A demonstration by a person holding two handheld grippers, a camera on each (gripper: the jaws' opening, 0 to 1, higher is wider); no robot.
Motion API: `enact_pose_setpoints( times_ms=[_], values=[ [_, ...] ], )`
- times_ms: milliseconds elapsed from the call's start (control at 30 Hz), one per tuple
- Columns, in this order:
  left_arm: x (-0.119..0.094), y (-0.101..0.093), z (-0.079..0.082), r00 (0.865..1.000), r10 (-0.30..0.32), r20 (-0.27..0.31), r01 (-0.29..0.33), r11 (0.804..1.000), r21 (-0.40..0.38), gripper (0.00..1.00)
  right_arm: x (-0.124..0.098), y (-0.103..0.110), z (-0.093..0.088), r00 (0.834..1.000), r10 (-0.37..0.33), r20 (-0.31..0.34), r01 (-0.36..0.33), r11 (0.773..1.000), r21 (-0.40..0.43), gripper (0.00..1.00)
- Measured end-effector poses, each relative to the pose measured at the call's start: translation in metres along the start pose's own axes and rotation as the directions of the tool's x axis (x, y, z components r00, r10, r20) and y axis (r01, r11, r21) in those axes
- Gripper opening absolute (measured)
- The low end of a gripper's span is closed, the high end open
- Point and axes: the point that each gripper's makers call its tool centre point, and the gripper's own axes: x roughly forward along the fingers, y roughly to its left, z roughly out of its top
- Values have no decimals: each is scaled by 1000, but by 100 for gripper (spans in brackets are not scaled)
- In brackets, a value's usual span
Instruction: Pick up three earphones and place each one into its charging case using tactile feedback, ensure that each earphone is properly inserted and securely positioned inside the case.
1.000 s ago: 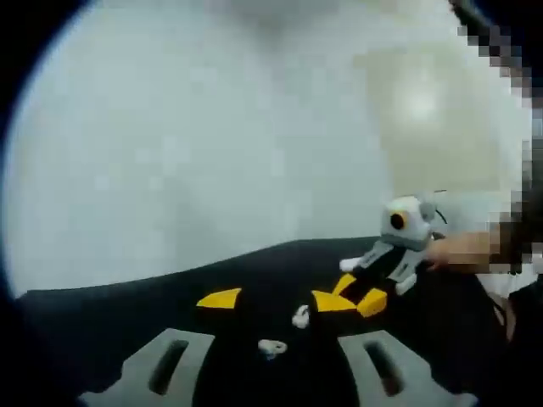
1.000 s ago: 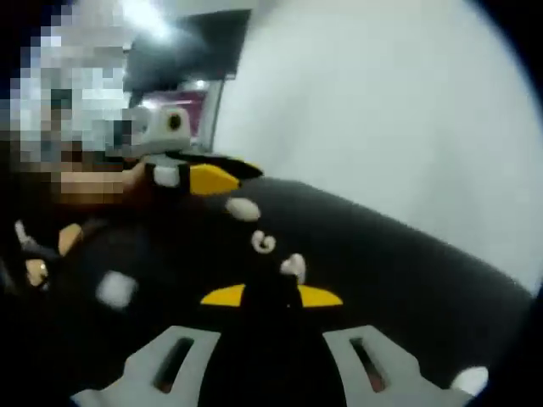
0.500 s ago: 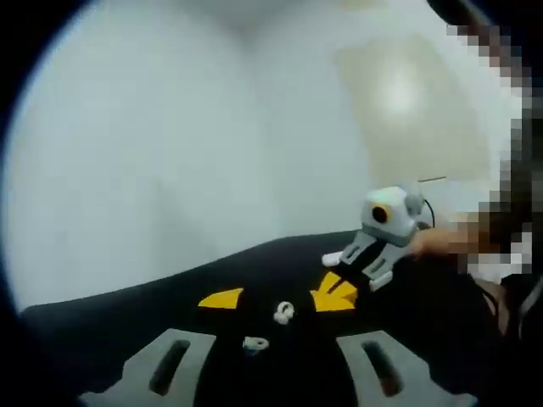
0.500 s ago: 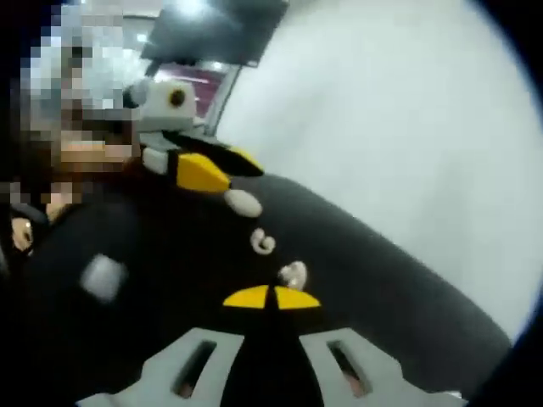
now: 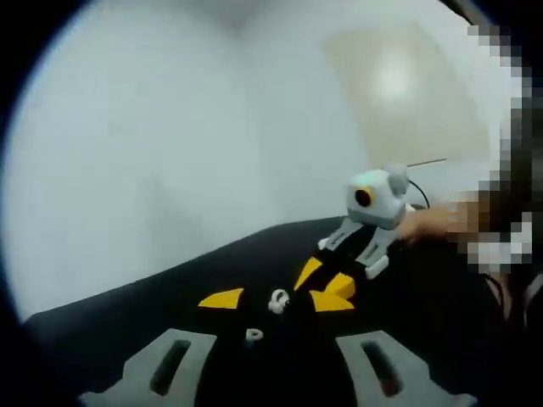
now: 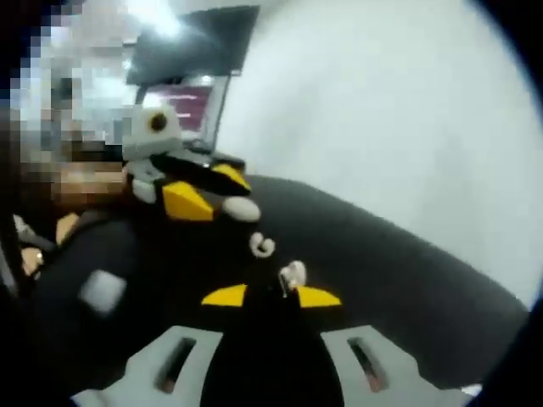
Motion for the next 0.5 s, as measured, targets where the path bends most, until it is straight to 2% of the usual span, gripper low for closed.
enact_pose_setpoints(
  times_ms=[33,133,333,433,500],
  values=[
    [1,-1,-2,1000,-4,-9,4,1000,5,25,1,2,6,999,-1,42,1,1000,6,20],
    [1,-6,-6,999,-15,-29,15,1000,24,25,1,5,5,999,8,31,-7,1000,-9,15],
    [2,-10,-16,997,-38,-72,40,999,22,24,-4,9,8,999,19,29,-19,1000,15,15],
    [2,-20,-26,988,-103,-117,100,994,-36,23,-9,14,16,997,43,70,-44,999,25,15],
    [2,-30,-28,980,-154,-126,147,987,-63,18,-14,22,28,988,80,129,-78,997,-22,14]
  ],
)
